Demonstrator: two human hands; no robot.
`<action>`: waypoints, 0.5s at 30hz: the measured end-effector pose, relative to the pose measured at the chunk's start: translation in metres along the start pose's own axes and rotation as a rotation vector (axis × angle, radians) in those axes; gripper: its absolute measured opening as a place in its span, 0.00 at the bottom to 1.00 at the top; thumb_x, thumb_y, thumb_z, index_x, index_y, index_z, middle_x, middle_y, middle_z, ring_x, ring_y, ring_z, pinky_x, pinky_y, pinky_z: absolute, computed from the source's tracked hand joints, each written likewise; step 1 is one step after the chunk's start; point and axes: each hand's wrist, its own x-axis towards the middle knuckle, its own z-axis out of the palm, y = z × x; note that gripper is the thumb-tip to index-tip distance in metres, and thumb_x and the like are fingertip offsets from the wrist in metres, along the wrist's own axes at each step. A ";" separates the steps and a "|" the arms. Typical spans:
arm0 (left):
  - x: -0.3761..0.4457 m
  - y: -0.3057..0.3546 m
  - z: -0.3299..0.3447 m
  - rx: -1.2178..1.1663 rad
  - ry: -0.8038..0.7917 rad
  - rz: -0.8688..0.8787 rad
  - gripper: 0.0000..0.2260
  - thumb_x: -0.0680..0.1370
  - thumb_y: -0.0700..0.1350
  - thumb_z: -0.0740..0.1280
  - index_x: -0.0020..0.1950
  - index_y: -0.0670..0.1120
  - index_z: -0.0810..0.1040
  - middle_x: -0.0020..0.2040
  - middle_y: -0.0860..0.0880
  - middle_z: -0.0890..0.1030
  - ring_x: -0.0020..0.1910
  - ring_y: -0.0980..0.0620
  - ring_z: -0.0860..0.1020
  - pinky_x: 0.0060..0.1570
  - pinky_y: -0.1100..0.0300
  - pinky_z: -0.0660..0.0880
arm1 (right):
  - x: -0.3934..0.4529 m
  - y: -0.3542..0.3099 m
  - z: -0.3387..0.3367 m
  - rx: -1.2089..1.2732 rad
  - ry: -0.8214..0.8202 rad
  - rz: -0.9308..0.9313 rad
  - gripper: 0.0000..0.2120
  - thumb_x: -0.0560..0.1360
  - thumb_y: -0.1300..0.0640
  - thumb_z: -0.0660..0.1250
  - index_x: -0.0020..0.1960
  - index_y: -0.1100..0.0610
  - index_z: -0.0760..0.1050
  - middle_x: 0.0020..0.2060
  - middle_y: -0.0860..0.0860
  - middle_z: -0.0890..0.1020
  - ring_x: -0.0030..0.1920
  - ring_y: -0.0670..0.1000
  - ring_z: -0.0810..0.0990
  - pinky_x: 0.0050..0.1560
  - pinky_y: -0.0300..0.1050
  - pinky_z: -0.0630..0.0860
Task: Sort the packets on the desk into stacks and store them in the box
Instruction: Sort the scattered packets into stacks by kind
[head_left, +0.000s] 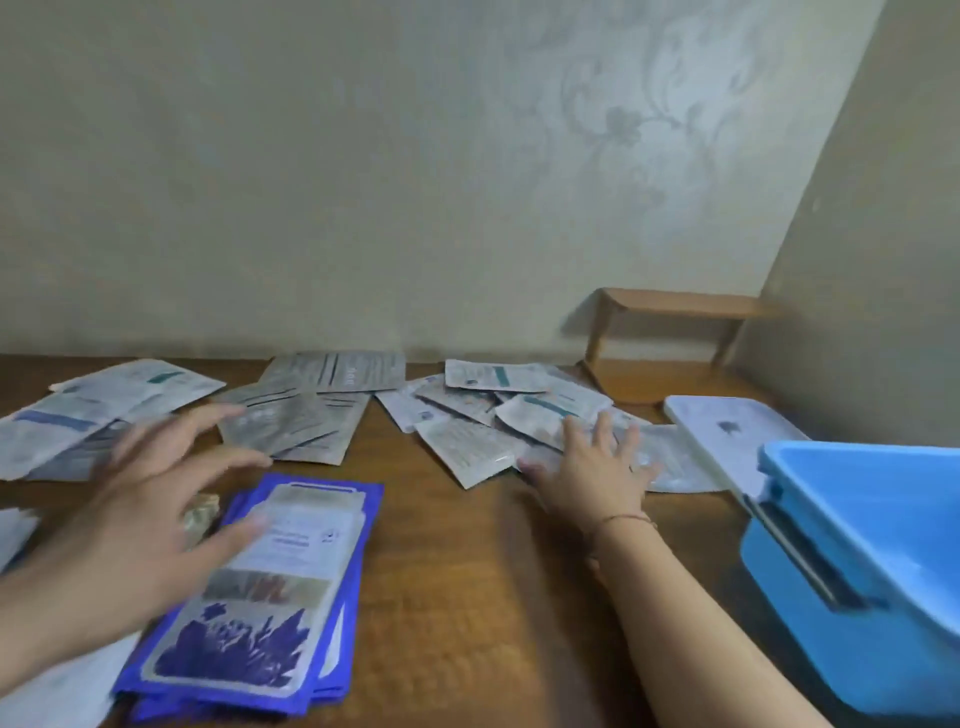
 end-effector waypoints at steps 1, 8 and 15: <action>0.019 0.030 0.002 -0.048 -0.053 0.037 0.21 0.67 0.70 0.62 0.56 0.65 0.75 0.71 0.61 0.65 0.70 0.52 0.61 0.69 0.49 0.60 | 0.001 0.014 0.003 0.041 -0.089 0.018 0.39 0.72 0.25 0.52 0.76 0.43 0.54 0.79 0.53 0.48 0.77 0.65 0.42 0.69 0.75 0.46; 0.165 0.136 0.096 -0.064 -0.431 0.209 0.18 0.81 0.57 0.60 0.70 0.57 0.71 0.78 0.53 0.59 0.77 0.51 0.56 0.75 0.56 0.53 | -0.031 0.007 0.007 -0.074 -0.029 -0.305 0.27 0.75 0.32 0.54 0.69 0.45 0.63 0.70 0.51 0.66 0.70 0.60 0.61 0.65 0.65 0.59; 0.214 0.156 0.166 0.061 -0.737 0.236 0.24 0.82 0.62 0.53 0.77 0.66 0.52 0.80 0.56 0.46 0.79 0.52 0.43 0.76 0.42 0.44 | -0.023 0.025 -0.006 -0.017 -0.107 -0.110 0.30 0.75 0.30 0.51 0.65 0.50 0.66 0.64 0.52 0.66 0.66 0.57 0.61 0.61 0.66 0.60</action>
